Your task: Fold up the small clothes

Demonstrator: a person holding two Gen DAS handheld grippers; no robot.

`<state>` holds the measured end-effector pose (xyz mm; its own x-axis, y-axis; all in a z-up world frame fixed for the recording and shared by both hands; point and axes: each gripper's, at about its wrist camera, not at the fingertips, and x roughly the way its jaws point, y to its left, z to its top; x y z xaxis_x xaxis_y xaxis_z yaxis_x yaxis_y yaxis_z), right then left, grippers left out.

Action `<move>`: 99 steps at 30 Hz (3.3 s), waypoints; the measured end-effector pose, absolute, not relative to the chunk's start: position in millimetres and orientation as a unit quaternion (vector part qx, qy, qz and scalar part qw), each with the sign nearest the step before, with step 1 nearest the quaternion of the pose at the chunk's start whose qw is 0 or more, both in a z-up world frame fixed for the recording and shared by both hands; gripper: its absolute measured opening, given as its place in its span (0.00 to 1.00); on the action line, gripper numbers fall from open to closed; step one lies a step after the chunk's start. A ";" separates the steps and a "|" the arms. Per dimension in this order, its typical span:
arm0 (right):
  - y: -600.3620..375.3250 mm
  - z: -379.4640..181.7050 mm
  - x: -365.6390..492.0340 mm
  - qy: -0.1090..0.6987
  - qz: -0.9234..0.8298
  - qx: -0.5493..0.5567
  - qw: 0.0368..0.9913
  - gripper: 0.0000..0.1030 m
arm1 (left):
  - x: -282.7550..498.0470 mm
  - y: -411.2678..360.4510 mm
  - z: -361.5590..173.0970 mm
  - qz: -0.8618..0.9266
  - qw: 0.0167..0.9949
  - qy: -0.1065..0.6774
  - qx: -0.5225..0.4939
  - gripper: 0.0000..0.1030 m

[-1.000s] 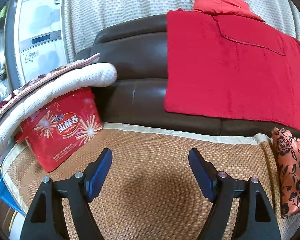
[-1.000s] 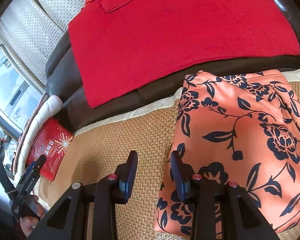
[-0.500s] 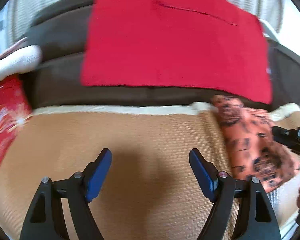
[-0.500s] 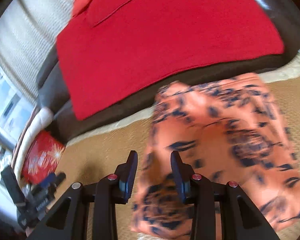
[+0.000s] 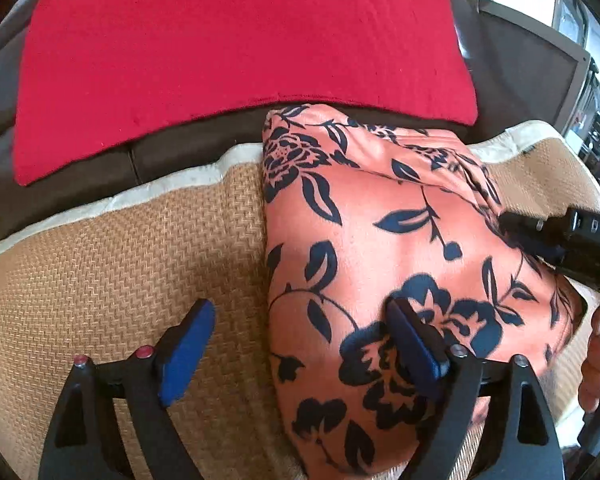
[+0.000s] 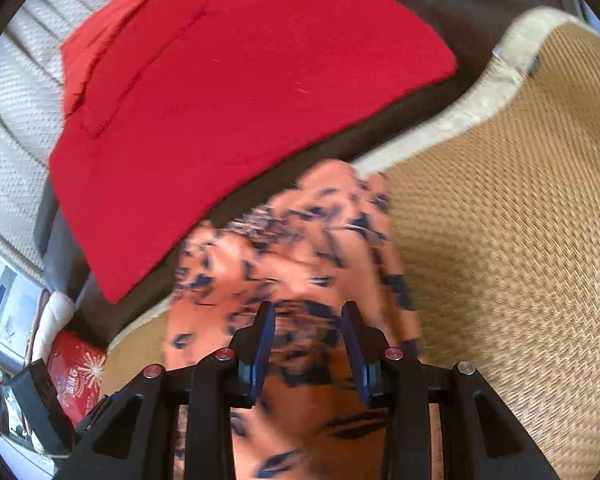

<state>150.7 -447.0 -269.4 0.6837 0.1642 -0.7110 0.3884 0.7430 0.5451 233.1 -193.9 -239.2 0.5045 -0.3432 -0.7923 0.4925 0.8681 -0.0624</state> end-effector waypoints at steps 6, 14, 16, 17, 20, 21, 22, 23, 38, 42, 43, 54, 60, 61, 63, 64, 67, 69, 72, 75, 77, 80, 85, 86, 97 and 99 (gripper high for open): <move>-468.3 -258.9 157.8 0.349 -0.044 0.373 0.859 0.40 | 238.7 -202.9 -240.6 -0.232 0.867 0.432 0.087 0.91; -474.7 -286.2 186.6 0.403 -0.082 0.379 0.829 0.72 | 232.0 -221.2 -235.8 -0.219 0.880 0.400 0.136 0.91; -476.0 -276.9 181.1 0.380 -0.073 0.384 0.838 0.72 | 233.7 -222.5 -236.0 -0.217 0.880 0.399 0.136 0.91; -475.3 -268.3 177.0 0.366 -0.075 0.375 0.849 0.72 | 233.4 -222.8 -235.4 -0.215 0.881 0.398 0.136 0.91; -471.5 -245.0 157.6 0.327 -0.063 0.365 0.869 0.72 | 231.2 -223.5 -233.7 -0.212 0.883 0.396 0.140 0.91; -470.6 -241.5 154.8 0.320 -0.060 0.366 0.872 0.72 | 229.0 -222.3 -232.8 -0.212 0.883 0.394 0.141 0.91; -469.7 -238.9 151.5 0.318 -0.057 0.366 0.873 0.72 | 225.8 -220.2 -230.6 -0.211 0.883 0.393 0.144 0.91; -467.4 -237.9 149.5 0.320 -0.058 0.365 0.873 0.72 | 225.2 -220.0 -230.0 -0.211 0.883 0.393 0.144 0.91; -485.2 -254.7 138.8 0.350 -0.063 0.394 0.848 0.72 | 226.5 -216.0 -229.4 -0.224 0.878 0.402 0.130 0.91; -481.5 -255.3 143.3 0.356 -0.057 0.388 0.848 0.72 | 228.5 -214.0 -230.6 -0.230 0.875 0.410 0.117 0.91; -480.5 -256.2 144.7 0.358 -0.056 0.388 0.848 0.72 | 228.3 -213.6 -230.9 -0.231 0.874 0.412 0.115 0.91; -476.3 -261.6 148.5 0.359 -0.049 0.397 0.843 0.72 | 224.5 -211.7 -229.7 -0.236 0.873 0.411 0.116 0.91; -475.9 -262.3 151.0 0.359 -0.048 0.398 0.843 0.73 | 236.2 -198.8 -227.4 -0.259 0.858 0.439 0.062 0.91; -477.0 -262.8 151.5 0.359 -0.047 0.400 0.842 0.72 | 240.3 -193.6 -225.6 -0.261 0.857 0.442 0.044 0.91; -478.3 -263.0 150.8 0.358 -0.046 0.402 0.842 0.72 | 247.6 -184.9 -223.0 -0.260 0.856 0.446 0.019 0.91; -479.1 -263.1 149.7 0.357 -0.047 0.402 0.842 0.73 | 249.8 -183.2 -223.0 -0.259 0.855 0.448 0.014 0.91; -481.4 -263.8 146.6 0.357 -0.049 0.404 0.841 0.73 | 256.6 -180.9 -228.2 -0.266 0.844 0.465 0.005 0.91; -483.5 -264.2 144.2 0.356 -0.053 0.406 0.840 0.73 | 259.3 -182.2 -233.4 -0.284 0.829 0.482 -0.006 0.91; -489.5 -266.0 140.4 0.355 -0.057 0.411 0.838 0.72 | 258.8 -186.1 -240.6 -0.307 0.809 0.501 -0.019 0.91; -495.3 -272.6 139.4 0.366 -0.058 0.417 0.830 0.72 | 254.4 -196.2 -243.0 -0.308 0.809 0.501 -0.001 0.91; -498.2 -278.6 139.0 0.375 -0.059 0.420 0.824 0.72 | 249.8 -202.1 -240.8 -0.304 0.816 0.491 0.013 0.91; -498.2 -281.0 139.2 0.379 -0.059 0.420 0.822 0.73 | 246.4 -206.4 -237.7 -0.303 0.823 0.480 0.028 0.91; -494.7 -278.6 141.7 0.380 -0.051 0.416 0.824 0.73 | 245.0 -212.5 -237.3 -0.295 0.830 0.472 0.042 0.91; -494.4 -278.3 141.8 0.381 -0.050 0.415 0.825 0.73 | 244.2 -213.1 -236.7 -0.294 0.831 0.469 0.045 0.91; -488.1 -277.7 145.3 0.382 -0.050 0.415 0.824 0.73 | 239.7 -216.2 -233.0 -0.285 0.841 0.456 0.064 0.91; -488.6 -277.7 145.3 0.383 -0.050 0.415 0.824 0.73 | 239.4 -217.0 -232.5 -0.287 0.840 0.456 0.062 0.91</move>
<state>145.3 -488.6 -277.7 0.7024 0.2355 -0.6716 0.3992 0.6509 0.6458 239.4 -217.0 -232.5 0.4187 -0.4259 -0.8021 0.5395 0.8271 -0.1575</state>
